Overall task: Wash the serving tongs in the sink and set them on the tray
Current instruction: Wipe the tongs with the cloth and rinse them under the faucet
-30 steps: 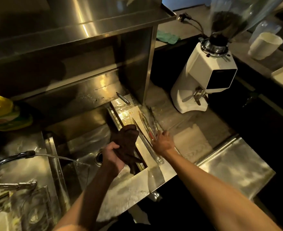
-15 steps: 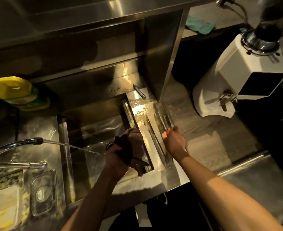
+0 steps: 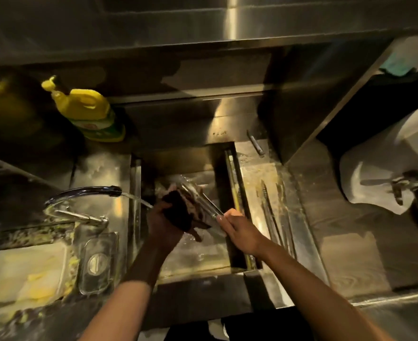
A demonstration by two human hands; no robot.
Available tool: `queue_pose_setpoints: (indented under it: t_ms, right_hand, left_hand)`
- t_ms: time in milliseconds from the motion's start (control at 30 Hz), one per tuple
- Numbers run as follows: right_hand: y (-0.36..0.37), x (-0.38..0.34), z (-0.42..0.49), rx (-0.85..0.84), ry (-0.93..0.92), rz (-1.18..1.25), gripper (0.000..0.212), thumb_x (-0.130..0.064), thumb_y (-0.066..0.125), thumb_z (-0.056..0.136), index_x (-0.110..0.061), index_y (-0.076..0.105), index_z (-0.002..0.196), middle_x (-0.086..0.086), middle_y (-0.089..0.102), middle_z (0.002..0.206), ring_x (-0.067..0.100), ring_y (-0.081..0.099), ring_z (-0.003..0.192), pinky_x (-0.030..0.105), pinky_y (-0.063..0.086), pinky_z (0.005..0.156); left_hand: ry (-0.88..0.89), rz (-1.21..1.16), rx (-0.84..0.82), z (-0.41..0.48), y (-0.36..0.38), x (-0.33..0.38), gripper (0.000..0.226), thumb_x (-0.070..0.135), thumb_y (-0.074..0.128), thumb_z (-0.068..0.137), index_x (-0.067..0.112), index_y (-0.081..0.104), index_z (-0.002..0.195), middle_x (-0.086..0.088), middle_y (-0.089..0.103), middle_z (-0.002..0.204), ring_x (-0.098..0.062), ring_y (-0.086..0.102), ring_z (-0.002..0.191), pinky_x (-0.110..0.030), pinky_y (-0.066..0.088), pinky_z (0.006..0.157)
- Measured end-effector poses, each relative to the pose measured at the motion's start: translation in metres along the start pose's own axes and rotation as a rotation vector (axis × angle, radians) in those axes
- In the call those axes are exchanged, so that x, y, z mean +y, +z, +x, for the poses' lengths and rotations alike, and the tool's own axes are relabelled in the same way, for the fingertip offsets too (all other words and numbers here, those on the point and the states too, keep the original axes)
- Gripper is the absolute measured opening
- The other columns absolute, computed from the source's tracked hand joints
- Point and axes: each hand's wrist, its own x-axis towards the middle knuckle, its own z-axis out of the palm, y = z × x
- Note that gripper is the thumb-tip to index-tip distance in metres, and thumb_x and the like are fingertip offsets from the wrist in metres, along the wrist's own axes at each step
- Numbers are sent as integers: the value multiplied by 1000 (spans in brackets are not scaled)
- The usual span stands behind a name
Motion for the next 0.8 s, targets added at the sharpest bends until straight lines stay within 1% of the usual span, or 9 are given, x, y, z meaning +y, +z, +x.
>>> queue_pose_setpoints:
  t_ms: [67, 100, 167, 267, 333, 467, 600, 700, 800]
  right_hand:
    - [15, 2, 9, -77, 12, -78, 44, -51, 35, 103, -28, 59, 74, -4, 48, 85, 7, 52, 72, 34, 46, 74]
    - [19, 3, 12, -104, 18, -103, 45, -52, 36, 103, -26, 61, 76, -5, 48, 86, 7, 52, 72, 33, 46, 72]
    - [33, 3, 27, -149, -5, -152, 43, -53, 38, 102, -28, 59, 73, -8, 44, 85, 7, 50, 71, 31, 44, 71]
    - [56, -11, 51, -138, 31, -131, 42, -49, 43, 102, -21, 60, 77, -8, 45, 84, 7, 51, 70, 29, 43, 70]
    - [82, -28, 70, -93, 104, -53, 42, -43, 48, 102, -18, 54, 69, -2, 49, 82, 15, 51, 70, 34, 40, 72]
    - [105, -45, 82, -63, 99, 62, 47, -34, 40, 107, -23, 46, 62, 8, 51, 79, 19, 48, 70, 29, 31, 70]
    - [118, -53, 91, -45, 100, 110, 55, -30, 32, 109, -4, 58, 67, 12, 54, 70, 25, 55, 69, 30, 33, 68]
    - [131, -57, 108, 46, 156, 98, 52, -30, 30, 109, -14, 53, 65, 12, 51, 77, 24, 50, 71, 33, 30, 71]
    - [120, -45, 102, -25, 75, -18, 45, -31, 33, 108, -15, 49, 70, 6, 47, 77, 20, 49, 69, 33, 31, 71]
  left_hand:
    - [-12, 66, 64, 10, -27, 24, 39, 19, 39, 93, 1, 63, 117, -18, 64, 107, -29, 63, 97, -44, 51, 89]
    - [-30, 173, 138, 18, -42, 31, 37, 22, 47, 94, -1, 58, 121, -17, 65, 108, -26, 66, 94, -41, 54, 87]
    - [-82, 326, 394, 34, -72, 39, 32, 26, 65, 91, 7, 60, 116, -14, 72, 106, -23, 73, 85, -40, 59, 77]
    - [-12, 96, 558, 45, -70, 27, 34, 21, 76, 83, 10, 63, 112, -19, 69, 117, -33, 70, 96, -55, 53, 92]
    - [-27, 88, 614, 49, -65, 12, 34, 26, 77, 82, 7, 66, 109, -17, 70, 112, -31, 70, 92, -53, 54, 91]
    - [-57, 281, 599, 54, -85, -1, 53, 30, 83, 75, 1, 65, 116, -17, 73, 109, -28, 72, 97, -37, 61, 79]
    - [-40, 279, 546, 60, -100, 9, 50, 28, 86, 71, 7, 63, 110, -13, 76, 97, -23, 75, 84, -37, 61, 74]
    - [-111, 319, 501, 63, -99, 4, 72, 41, 90, 62, 5, 63, 118, -14, 74, 106, -27, 74, 93, -34, 59, 67]
    - [-94, 490, 360, 67, -107, 16, 41, 25, 82, 76, 6, 69, 111, -15, 75, 103, -32, 72, 93, -40, 60, 71]
